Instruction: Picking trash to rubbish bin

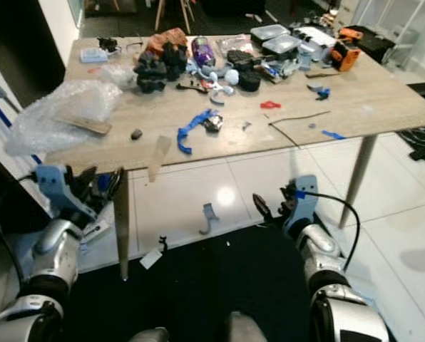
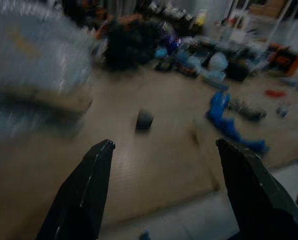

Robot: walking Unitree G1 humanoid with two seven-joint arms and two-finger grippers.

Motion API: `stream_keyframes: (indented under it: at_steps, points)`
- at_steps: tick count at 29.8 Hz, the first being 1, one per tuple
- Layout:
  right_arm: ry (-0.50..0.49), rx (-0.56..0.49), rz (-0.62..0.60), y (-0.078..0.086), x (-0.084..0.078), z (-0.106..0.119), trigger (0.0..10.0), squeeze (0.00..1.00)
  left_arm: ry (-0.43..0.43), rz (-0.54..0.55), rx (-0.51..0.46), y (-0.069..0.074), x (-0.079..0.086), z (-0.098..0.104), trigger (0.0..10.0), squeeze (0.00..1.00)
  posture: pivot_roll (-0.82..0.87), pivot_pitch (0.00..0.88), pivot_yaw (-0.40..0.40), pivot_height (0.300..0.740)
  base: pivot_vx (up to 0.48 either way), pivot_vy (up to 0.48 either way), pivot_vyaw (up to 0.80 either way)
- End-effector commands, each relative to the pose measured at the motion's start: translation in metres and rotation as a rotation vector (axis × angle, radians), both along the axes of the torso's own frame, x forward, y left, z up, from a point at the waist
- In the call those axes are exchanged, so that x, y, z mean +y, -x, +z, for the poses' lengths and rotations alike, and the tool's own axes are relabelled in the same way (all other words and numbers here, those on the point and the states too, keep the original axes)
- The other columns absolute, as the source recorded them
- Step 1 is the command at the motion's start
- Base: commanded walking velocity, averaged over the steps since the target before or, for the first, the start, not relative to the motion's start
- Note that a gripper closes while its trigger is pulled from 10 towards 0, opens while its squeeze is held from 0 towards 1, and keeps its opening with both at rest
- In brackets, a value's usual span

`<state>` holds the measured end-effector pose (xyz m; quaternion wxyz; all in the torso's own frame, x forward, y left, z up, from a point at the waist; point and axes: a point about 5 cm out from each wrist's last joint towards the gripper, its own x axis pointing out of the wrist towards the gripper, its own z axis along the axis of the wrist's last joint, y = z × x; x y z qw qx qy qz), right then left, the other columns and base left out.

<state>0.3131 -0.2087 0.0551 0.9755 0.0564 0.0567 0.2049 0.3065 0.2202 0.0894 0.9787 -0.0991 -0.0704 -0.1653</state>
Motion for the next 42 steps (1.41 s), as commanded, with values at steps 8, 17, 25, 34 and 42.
stream_keyframes:
  at_steps: [8, 17, 25, 34, 42]
  points:
    - [-0.057, -0.061, 0.173, -0.004, 0.008, 0.015, 10.0, 0.00, 0.032, -0.252, -0.103, 0.005, -0.040, 0.024, 10.0, 0.00, -0.01, 0.000, -0.027, 0.740, 0.000, 0.000, 0.00]
    - [-0.093, -0.143, 0.292, -0.007, 0.013, 0.036, 10.0, 0.00, 0.160, -0.334, -0.149, 0.009, -0.050, 0.051, 9.8, 0.00, -0.02, 0.000, -0.024, 0.740, 0.000, 0.000, 0.00]
    - [-0.117, -0.228, 0.391, -0.010, 0.028, 0.063, 10.0, 0.00, 0.120, -0.285, -0.146, 0.008, -0.038, 0.063, 10.0, 0.00, -0.02, 0.000, -0.023, 0.740, 0.000, 0.000, 0.00]
    - [-0.154, -0.263, 0.442, -0.008, 0.048, 0.076, 10.0, 0.00, 0.127, -0.144, -0.133, -0.011, -0.057, 0.079, 10.0, 0.00, -0.02, 0.000, -0.028, 0.740, 0.000, 0.000, 0.00]
    - [-0.166, -0.251, 0.444, -0.003, 0.052, 0.078, 10.0, 0.00, 0.078, -0.127, -0.091, -0.017, -0.071, 0.075, 10.0, 0.00, -0.02, 0.000, -0.024, 0.740, 0.000, 0.000, 0.00]
